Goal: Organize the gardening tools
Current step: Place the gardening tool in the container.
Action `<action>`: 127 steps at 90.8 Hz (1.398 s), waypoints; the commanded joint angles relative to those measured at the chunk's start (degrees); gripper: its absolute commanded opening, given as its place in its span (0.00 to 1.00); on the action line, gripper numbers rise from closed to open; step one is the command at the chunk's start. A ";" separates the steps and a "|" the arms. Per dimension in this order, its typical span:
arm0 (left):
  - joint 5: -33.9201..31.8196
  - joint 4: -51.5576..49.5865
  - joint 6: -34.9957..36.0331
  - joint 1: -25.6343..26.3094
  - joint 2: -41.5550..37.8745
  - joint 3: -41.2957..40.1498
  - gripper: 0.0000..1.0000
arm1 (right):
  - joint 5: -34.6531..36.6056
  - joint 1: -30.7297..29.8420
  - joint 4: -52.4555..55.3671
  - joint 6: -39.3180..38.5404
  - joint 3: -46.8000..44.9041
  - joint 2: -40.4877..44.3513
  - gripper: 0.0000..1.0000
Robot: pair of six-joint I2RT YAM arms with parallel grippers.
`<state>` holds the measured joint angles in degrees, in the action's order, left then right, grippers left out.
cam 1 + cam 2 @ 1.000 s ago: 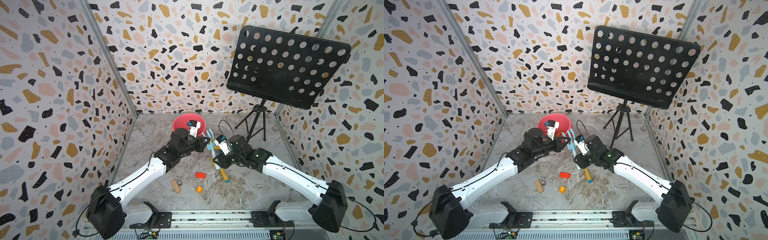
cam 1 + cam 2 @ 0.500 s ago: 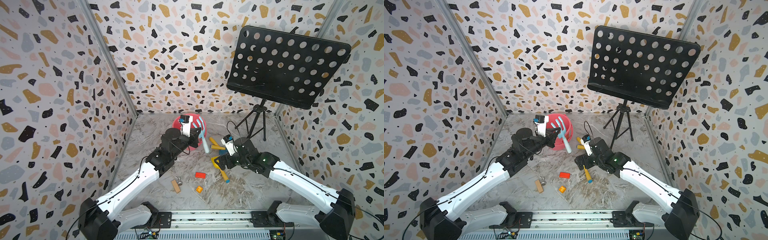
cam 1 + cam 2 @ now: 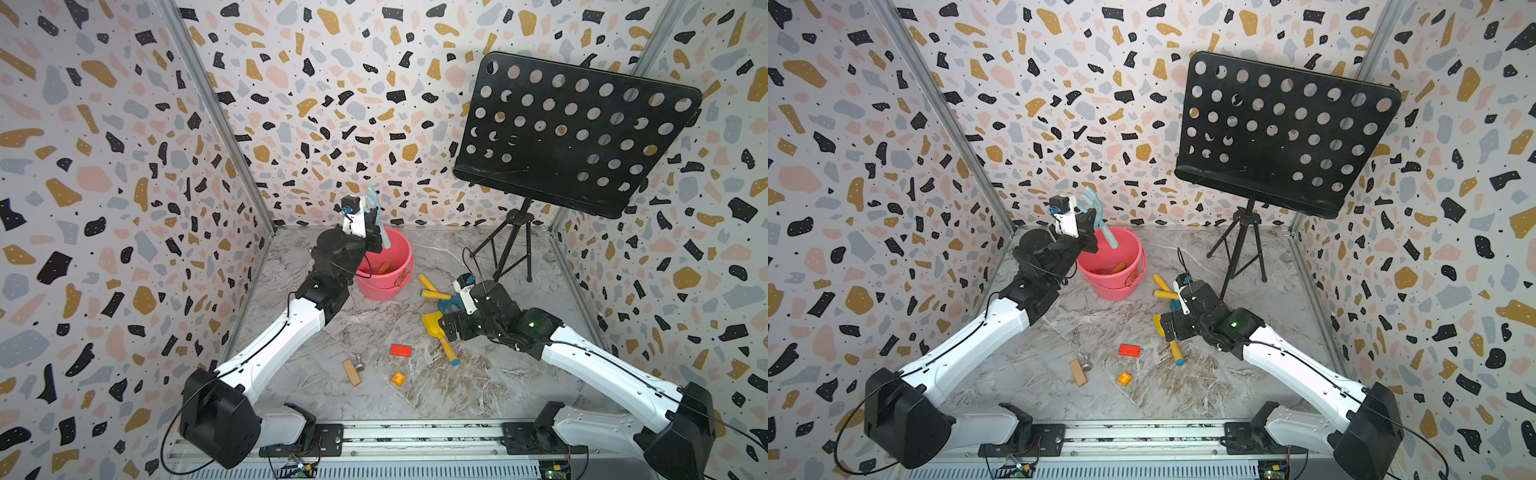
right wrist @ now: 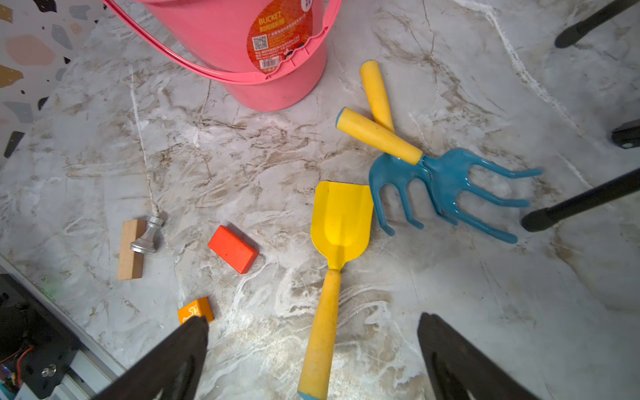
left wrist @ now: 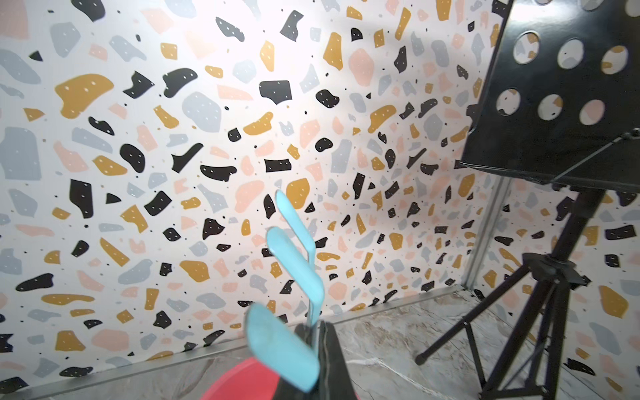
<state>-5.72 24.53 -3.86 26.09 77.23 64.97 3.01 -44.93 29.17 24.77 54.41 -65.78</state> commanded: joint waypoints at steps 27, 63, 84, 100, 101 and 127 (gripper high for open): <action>-0.73 7.97 3.03 -2.29 10.96 3.82 0.00 | 2.29 -0.24 4.96 2.36 0.48 -0.87 1.00; -1.36 12.65 -0.25 -2.74 13.77 -4.19 0.00 | -2.16 -0.20 8.92 5.54 -0.14 -5.75 1.00; -0.87 14.18 -1.95 -2.80 15.49 -7.01 0.00 | -5.28 -0.24 9.83 5.55 0.93 -9.75 1.00; 0.17 14.76 -3.39 -2.81 16.82 -8.19 0.00 | -6.74 -0.22 9.59 5.63 1.35 -12.25 0.97; 0.18 14.80 -3.46 -2.80 16.90 -8.28 0.00 | -6.85 -0.24 9.59 5.68 1.37 -12.39 0.96; -0.14 13.79 -5.59 -2.84 17.39 -9.37 0.25 | -9.83 -0.41 10.31 5.85 2.18 -17.03 0.93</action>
<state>-6.26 35.20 -8.05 23.66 94.54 56.12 -5.04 -45.01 37.12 29.91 54.50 -81.89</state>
